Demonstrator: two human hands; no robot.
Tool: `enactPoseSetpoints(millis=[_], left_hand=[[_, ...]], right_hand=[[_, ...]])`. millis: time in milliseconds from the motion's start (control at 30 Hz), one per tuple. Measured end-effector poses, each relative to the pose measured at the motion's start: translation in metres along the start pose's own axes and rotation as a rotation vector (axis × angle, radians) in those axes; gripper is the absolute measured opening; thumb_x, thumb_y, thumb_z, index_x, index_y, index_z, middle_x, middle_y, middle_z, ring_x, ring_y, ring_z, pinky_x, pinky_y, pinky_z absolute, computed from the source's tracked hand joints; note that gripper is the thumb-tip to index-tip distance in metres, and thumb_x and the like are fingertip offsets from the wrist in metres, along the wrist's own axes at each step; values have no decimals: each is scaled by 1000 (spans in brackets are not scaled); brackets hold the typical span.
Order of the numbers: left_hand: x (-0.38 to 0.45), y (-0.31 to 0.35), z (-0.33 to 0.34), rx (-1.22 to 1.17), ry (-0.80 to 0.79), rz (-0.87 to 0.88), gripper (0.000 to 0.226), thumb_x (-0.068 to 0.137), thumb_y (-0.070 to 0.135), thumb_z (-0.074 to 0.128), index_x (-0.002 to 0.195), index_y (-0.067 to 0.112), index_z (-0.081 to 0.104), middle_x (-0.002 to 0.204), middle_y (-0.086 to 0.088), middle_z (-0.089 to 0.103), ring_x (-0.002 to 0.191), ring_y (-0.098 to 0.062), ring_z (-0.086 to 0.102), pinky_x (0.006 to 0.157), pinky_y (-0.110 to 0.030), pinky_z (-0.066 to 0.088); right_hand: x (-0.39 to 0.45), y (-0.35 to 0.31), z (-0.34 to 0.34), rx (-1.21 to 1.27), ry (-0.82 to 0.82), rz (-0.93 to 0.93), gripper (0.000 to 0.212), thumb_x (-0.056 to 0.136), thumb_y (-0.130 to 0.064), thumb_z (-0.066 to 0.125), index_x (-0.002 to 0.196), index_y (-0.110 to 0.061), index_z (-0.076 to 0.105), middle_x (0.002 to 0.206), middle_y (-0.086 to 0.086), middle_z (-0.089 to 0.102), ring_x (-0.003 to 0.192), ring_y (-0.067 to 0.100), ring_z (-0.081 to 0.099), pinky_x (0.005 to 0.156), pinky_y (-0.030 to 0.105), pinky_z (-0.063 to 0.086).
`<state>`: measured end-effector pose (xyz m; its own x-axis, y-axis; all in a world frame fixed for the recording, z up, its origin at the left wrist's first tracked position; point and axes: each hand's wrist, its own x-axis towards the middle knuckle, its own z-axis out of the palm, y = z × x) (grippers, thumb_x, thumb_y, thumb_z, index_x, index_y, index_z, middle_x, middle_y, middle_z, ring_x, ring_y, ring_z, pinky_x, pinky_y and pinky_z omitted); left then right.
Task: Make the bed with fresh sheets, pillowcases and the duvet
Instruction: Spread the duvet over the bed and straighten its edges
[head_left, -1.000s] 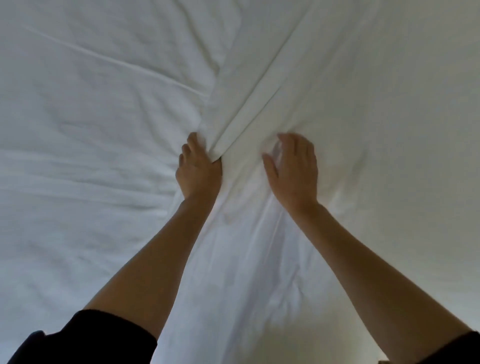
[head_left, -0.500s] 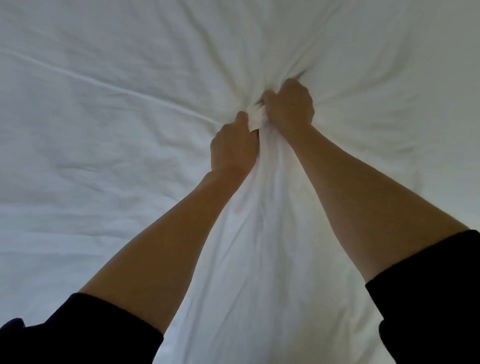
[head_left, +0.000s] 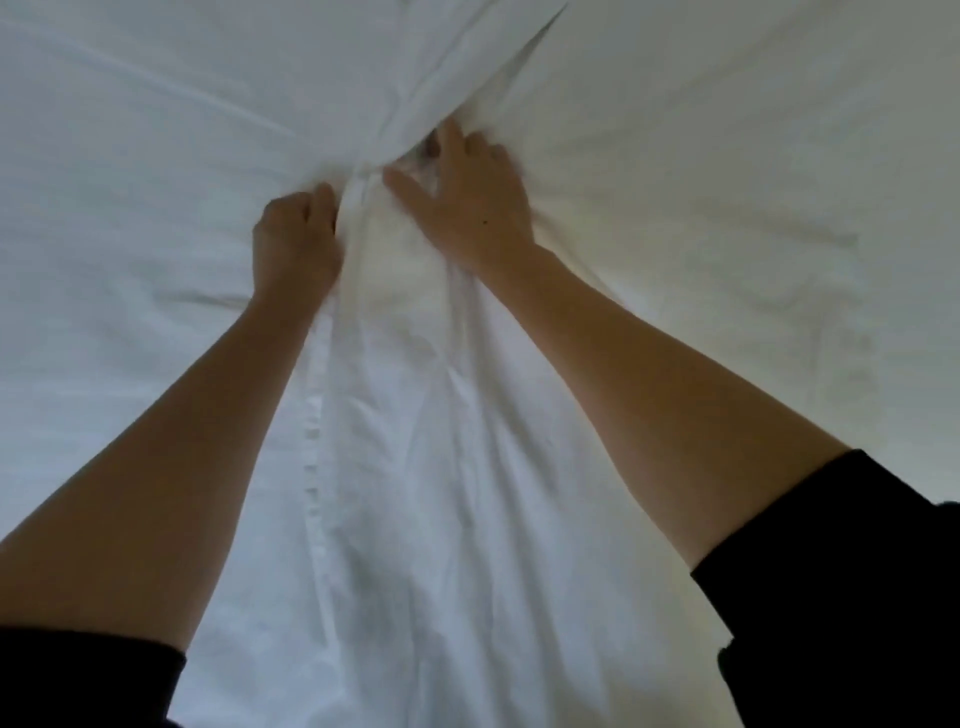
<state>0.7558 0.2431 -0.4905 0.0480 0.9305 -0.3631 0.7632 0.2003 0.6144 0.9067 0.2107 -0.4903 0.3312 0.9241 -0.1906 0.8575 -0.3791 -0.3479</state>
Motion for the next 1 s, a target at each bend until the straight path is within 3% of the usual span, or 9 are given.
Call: enactPoseSetpoints(millis=[67, 133, 267, 433, 600, 733, 833, 900, 1000], left_hand=[[-12, 2, 2, -39, 16, 22, 39, 102, 31, 33, 77, 6, 49, 87, -25, 57, 82, -35, 51, 69, -36, 32], [-36, -4, 8, -137, 31, 6, 41, 102, 39, 33, 78, 9, 48, 85, -18, 60, 87, -36, 53, 73, -38, 37], [-99, -33, 15, -66, 57, -39, 39, 97, 40, 46, 73, 10, 40, 60, 3, 40, 68, -25, 36, 62, -33, 24], [-160, -88, 11, -33, 109, -107, 46, 98, 24, 47, 57, 14, 28, 54, -1, 27, 51, -16, 25, 52, -34, 18], [-162, -116, -26, 128, 334, -51, 41, 98, 29, 43, 69, 0, 49, 67, -24, 51, 64, -29, 43, 59, -33, 20], [-186, -115, -15, 104, 251, -49, 33, 96, 22, 41, 86, -3, 59, 89, -29, 62, 81, -40, 55, 66, -38, 33], [-240, -134, -9, -14, 152, -134, 32, 100, 24, 45, 81, -1, 53, 83, -28, 57, 79, -38, 52, 65, -38, 31], [-296, -151, 1, -36, 86, -201, 25, 98, 13, 45, 75, 4, 47, 77, -28, 56, 76, -43, 51, 62, -36, 30], [-387, -168, 23, -73, 62, -343, 26, 98, 9, 43, 73, 4, 49, 62, -9, 50, 62, -27, 46, 54, -35, 30]], right_hand=[[-22, 13, 0, -15, 10, -141, 65, 88, -62, 44, 137, -19, 45, 117, 10, 56, 109, 28, 51, 97, 33, 31], [-51, 28, 3, -23, -6, -225, 68, 86, -62, 42, 141, -23, 44, 133, 17, 50, 125, 32, 44, 107, 39, 26], [-126, 56, 8, -146, -170, -155, 76, 84, -70, 26, 149, -30, 26, 158, 13, 17, 146, 32, 12, 115, 51, 9], [-214, 100, 10, -216, -226, -134, 69, 91, -63, 23, 150, -28, 22, 159, 12, 14, 146, 33, 12, 116, 50, 10], [-292, 153, 6, -237, -170, 54, 64, 96, -54, 24, 151, -22, 20, 159, 12, 13, 146, 31, 11, 116, 48, 10], [-336, 171, 9, -303, -146, 124, 61, 99, -47, 22, 150, -13, 25, 156, 19, 21, 144, 34, 20, 114, 52, 19], [-351, 166, 12, -236, -145, 147, 62, 98, -47, 19, 150, -13, 25, 156, 20, 19, 144, 36, 18, 114, 54, 15], [-368, 163, 17, -195, -151, 135, 63, 98, -48, 15, 150, -14, 24, 156, 20, 18, 144, 36, 16, 115, 54, 13], [-415, 168, 26, -205, -152, 41, 61, 99, -48, 14, 151, -16, 20, 156, 19, 19, 144, 36, 17, 116, 52, 13]])
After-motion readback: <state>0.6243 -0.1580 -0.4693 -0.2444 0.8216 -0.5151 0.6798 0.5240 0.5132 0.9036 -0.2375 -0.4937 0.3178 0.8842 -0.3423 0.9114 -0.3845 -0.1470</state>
